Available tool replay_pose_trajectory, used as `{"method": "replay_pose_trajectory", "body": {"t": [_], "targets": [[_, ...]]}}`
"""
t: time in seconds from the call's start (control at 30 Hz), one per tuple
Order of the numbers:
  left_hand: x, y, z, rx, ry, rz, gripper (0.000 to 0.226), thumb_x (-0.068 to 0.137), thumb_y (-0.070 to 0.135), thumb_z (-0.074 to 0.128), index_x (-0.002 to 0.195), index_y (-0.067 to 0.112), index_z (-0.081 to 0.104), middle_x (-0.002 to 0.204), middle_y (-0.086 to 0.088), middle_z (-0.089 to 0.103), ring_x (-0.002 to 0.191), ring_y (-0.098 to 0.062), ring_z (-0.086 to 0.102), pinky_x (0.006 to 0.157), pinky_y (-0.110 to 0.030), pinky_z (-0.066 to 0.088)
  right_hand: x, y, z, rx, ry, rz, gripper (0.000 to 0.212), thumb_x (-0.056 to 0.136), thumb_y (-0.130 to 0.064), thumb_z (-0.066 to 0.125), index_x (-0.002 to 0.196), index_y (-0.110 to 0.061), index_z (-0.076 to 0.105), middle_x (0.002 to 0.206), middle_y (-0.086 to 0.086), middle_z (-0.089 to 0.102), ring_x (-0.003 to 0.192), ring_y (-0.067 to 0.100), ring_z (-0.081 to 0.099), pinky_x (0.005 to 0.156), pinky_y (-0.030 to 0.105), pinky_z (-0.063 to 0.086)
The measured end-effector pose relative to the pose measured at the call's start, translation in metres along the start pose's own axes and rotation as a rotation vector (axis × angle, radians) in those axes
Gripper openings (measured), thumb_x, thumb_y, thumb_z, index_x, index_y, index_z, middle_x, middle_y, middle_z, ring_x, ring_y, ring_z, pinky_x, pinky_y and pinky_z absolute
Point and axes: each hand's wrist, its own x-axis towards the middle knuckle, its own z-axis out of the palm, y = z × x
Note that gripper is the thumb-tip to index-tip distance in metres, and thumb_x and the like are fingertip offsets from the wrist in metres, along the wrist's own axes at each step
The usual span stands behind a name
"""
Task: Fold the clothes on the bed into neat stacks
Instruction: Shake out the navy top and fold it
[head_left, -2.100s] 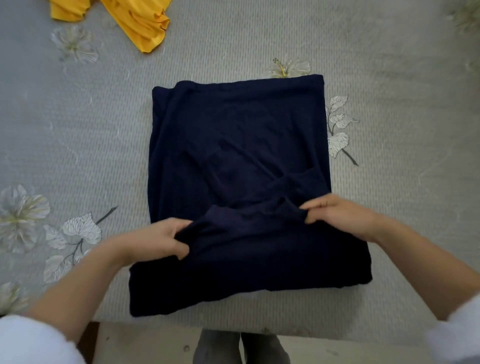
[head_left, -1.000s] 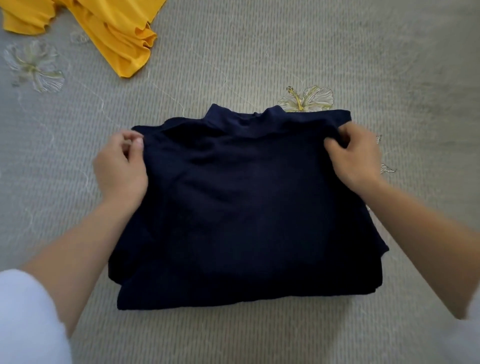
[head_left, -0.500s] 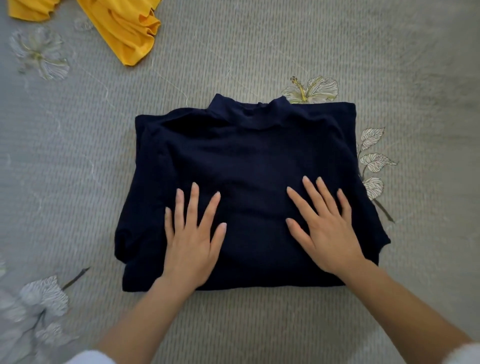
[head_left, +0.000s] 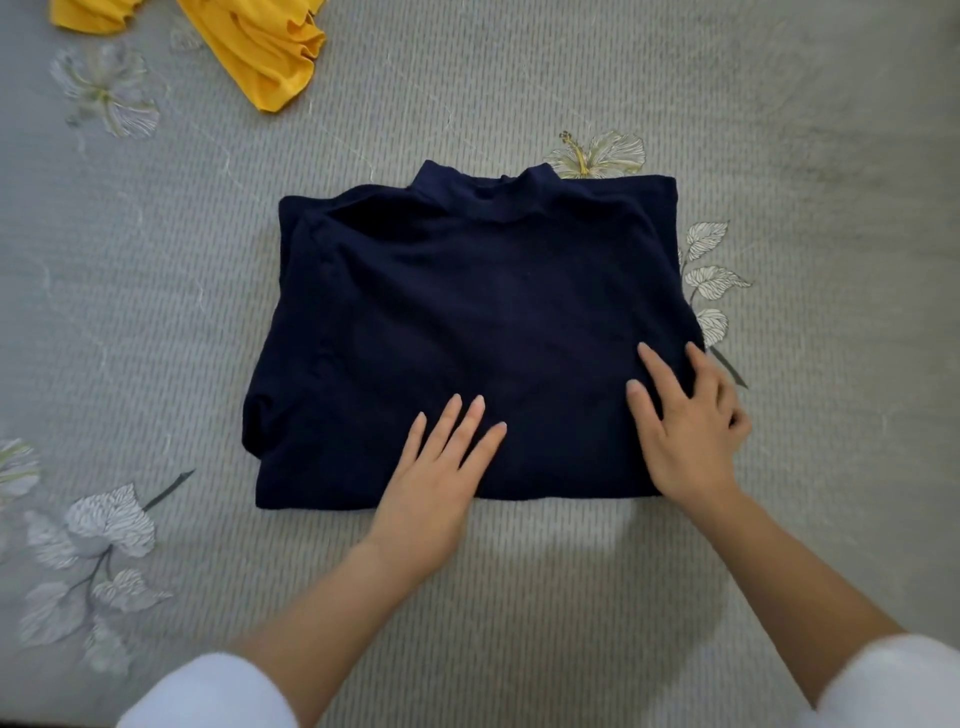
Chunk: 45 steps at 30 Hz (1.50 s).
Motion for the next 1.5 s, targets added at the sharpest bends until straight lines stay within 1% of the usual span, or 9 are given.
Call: {"method": "replay_pose_trajectory", "body": {"t": [0.17,0.47,0.6,0.8,0.97,1.07,1.2,1.33,1.5], "targets": [[-0.002,-0.004,-0.004,0.139,-0.099,0.025,0.088,0.09,-0.007,0.038,0.145,0.024,-0.023,0.159,-0.004,-0.016,0.147,-0.025,-0.014,0.118,-0.037,-0.002,0.002,0.005,-0.013,0.244,0.017,0.008,0.048,0.092,-0.03,0.059,0.138,-0.029,0.046,0.132,0.01,0.036,0.11,0.023,0.043,0.096,0.032,0.037],[-0.058,-0.034,-0.007,0.195,-0.213,0.089,0.088,0.091,-0.004,0.036,0.137,0.031,-0.031,0.154,0.005,-0.026,0.138,-0.017,-0.031,0.112,-0.032,-0.018,-0.074,0.034,-0.018,0.357,-0.29,0.073,0.055,0.083,-0.012,0.067,0.129,-0.031,0.043,0.095,-0.005,0.06,0.079,0.01,0.059,0.072,0.032,0.054],[-0.081,-0.03,0.002,0.124,-0.173,0.008,0.091,0.087,-0.003,0.038,0.139,0.031,-0.029,0.153,0.007,-0.029,0.137,-0.017,-0.035,0.111,-0.032,-0.021,-0.103,0.05,-0.016,0.462,-0.327,0.117,0.045,0.085,-0.017,0.069,0.12,-0.034,0.046,0.09,-0.015,0.062,0.079,0.001,0.061,0.06,0.014,0.045],[-0.066,0.058,0.021,-0.085,-0.067,0.091,0.089,0.08,0.024,0.046,0.15,0.016,-0.008,0.158,-0.003,-0.018,0.142,-0.017,-0.028,0.113,-0.038,-0.019,-0.062,0.037,-0.025,0.784,-0.15,0.411,0.044,0.083,-0.034,0.07,0.12,-0.022,0.05,0.106,-0.006,0.059,0.096,0.012,0.06,0.082,0.031,0.051],[-0.03,0.123,0.047,0.014,-0.147,0.08,0.091,0.094,0.05,0.041,0.145,0.007,-0.021,0.148,-0.016,-0.037,0.135,-0.028,-0.037,0.11,-0.044,-0.023,-0.021,0.014,-0.025,0.739,-0.142,0.463,0.06,0.075,-0.04,0.076,0.122,-0.013,0.051,0.113,0.001,0.061,0.099,0.017,0.061,0.083,0.033,0.051],[-0.029,0.129,0.056,-0.01,-0.131,0.045,0.072,0.102,0.03,0.029,0.145,0.006,-0.022,0.142,-0.015,-0.043,0.13,-0.027,-0.041,0.106,-0.041,-0.027,-0.004,-0.002,-0.026,0.77,-0.169,0.429,0.057,0.07,-0.037,0.08,0.115,-0.01,0.059,0.104,0.001,0.069,0.092,0.017,0.067,0.083,0.034,0.056],[-0.033,0.118,0.051,-0.403,-0.06,0.061,0.061,0.102,0.021,0.036,0.152,0.018,0.003,0.156,0.002,-0.021,0.139,-0.008,-0.028,0.11,-0.024,-0.023,0.011,-0.016,-0.032,0.968,-0.204,0.522,0.033,0.07,-0.016,0.08,0.099,-0.004,0.069,0.095,0.01,0.073,0.084,0.023,0.071,0.078,0.038,0.059],[-0.038,0.103,0.008,-1.235,0.038,-0.147,0.033,0.1,0.02,0.046,0.131,0.032,0.052,0.131,0.012,0.056,0.124,-0.003,0.048,0.107,-0.021,0.036,0.026,-0.027,-0.053,1.104,-0.367,0.584,0.038,0.073,-0.013,0.073,0.11,-0.005,0.067,0.098,0.009,0.073,0.088,0.027,0.07,0.077,0.037,0.058],[-0.057,0.057,-0.036,-1.8,0.22,-0.301,0.028,0.093,0.026,0.055,0.108,0.045,0.068,0.115,0.014,0.068,0.11,-0.006,0.062,0.085,-0.017,0.049,0.04,-0.085,-0.073,1.074,-0.362,0.372,0.033,0.077,-0.015,0.067,0.109,-0.01,0.063,0.095,0.007,0.063,0.08,0.022,0.057,0.068,0.029,0.047]]}}
